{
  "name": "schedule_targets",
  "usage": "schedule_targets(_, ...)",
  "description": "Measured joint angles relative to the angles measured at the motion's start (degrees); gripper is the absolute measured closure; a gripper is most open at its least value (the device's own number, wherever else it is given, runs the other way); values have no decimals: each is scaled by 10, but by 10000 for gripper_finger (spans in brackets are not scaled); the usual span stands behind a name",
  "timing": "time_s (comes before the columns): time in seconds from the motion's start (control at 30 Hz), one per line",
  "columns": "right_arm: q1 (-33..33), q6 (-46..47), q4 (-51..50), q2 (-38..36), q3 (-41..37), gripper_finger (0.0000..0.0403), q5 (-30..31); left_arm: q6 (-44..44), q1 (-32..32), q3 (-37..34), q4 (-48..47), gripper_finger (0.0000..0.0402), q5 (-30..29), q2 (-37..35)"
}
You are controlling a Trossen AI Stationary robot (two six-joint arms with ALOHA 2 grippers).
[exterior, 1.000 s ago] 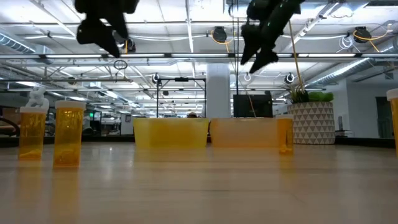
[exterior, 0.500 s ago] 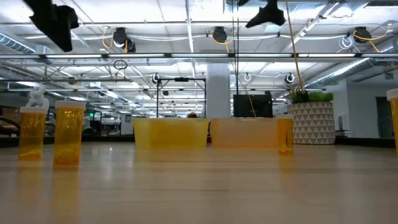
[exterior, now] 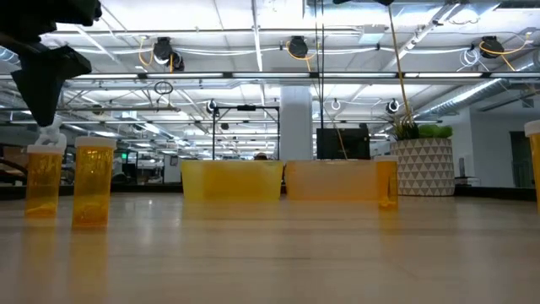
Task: Pick and place medicine bottles into bin by pill shape (circle, oval)
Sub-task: Put the small orange tablet bottle into the orange bin
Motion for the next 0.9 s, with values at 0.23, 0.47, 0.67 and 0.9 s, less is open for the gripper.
schedule_targets(0.23,24,14,4,0,0,101,26,45,21,-30,52,99,2,0)
schedule_targets(0.47,24,14,4,0,0,101,27,55,42,-47,81,120,-7,0)
schedule_targets(0.67,19,-2,4,0,0,101,27,106,47,-47,101,152,-6,7)
schedule_targets(0.9,9,-23,4,0,0,101,27,125,57,-47,118,156,13,40)
